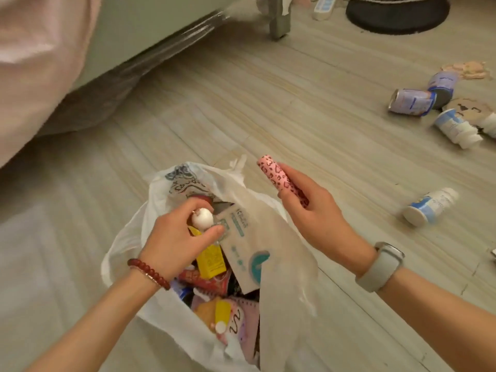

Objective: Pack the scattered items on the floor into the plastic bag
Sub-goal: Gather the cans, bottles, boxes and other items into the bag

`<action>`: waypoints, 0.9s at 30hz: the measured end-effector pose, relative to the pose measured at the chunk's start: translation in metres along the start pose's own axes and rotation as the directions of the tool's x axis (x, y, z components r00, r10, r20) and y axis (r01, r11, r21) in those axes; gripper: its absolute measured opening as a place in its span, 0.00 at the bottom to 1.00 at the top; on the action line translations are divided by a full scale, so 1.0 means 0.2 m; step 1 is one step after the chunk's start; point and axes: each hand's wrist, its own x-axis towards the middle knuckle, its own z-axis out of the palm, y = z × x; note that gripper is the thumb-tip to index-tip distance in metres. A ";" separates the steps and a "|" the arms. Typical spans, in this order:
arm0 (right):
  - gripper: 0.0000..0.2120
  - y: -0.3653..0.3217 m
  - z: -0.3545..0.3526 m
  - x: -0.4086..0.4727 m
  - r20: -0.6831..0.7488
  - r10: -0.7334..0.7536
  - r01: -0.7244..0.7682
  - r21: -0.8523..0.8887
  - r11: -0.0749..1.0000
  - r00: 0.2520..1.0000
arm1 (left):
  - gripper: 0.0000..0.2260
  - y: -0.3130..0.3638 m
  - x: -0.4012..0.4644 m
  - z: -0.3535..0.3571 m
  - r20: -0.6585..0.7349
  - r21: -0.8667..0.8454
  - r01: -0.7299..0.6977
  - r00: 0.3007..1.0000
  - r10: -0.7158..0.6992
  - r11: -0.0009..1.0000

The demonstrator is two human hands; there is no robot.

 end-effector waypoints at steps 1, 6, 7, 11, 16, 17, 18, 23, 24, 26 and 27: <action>0.19 -0.07 0.02 -0.02 0.094 -0.042 0.049 -0.067 0.997 0.995 | 0.11 -0.06 -0.05 0.00 0.044 0.038 0.033 0.998 -0.035 0.999; 0.14 -0.15 0.19 -0.17 0.462 -0.089 0.295 -0.394 0.870 0.882 | 0.18 -0.30 -0.24 0.11 0.241 0.261 0.044 0.964 -0.109 0.964; 0.13 -0.13 0.23 -0.20 0.510 -0.042 0.303 -0.441 0.845 0.859 | 0.17 -0.33 -0.26 0.14 0.240 0.293 0.024 0.966 -0.098 0.956; 0.11 0.00 0.38 -0.28 0.651 0.104 0.327 -0.506 0.798 0.752 | 0.20 -0.42 -0.29 0.19 0.119 0.433 -0.148 0.987 0.106 0.889; 0.15 0.10 0.44 -0.27 0.644 0.059 0.354 -0.493 0.795 0.763 | 0.12 -0.46 -0.36 0.20 0.075 0.468 -0.409 0.902 0.426 0.783; 0.17 0.11 0.44 -0.26 0.611 0.015 0.361 -0.488 0.795 0.792 | 0.12 -0.48 -0.39 0.22 0.146 0.443 -0.478 0.873 0.465 0.759; 0.19 0.12 0.44 -0.26 0.579 -0.019 0.363 -0.485 0.795 0.815 | 0.12 -0.48 -0.42 0.25 0.222 0.421 -0.537 0.843 0.490 0.731; 0.13 0.17 0.38 -0.33 0.567 -0.218 0.511 -0.428 0.746 0.794 | 0.22 -0.59 -0.55 0.31 0.437 0.432 -0.684 0.729 0.527 0.588; 0.13 0.19 0.36 -0.35 0.616 -0.267 0.594 -0.418 0.687 0.742 | 0.21 -0.61 -0.55 0.32 0.449 0.461 -0.693 0.721 0.529 0.554; 0.14 0.26 0.32 -0.38 0.742 -0.289 0.753 -0.415 0.511 0.605 | 0.15 -0.65 -0.53 0.32 0.459 0.469 -0.715 0.699 0.549 0.518; 0.16 0.30 0.29 -0.39 0.790 -0.282 0.810 -0.409 0.420 0.545 | 0.11 -0.68 -0.52 0.32 0.452 0.443 -0.729 0.684 0.573 0.521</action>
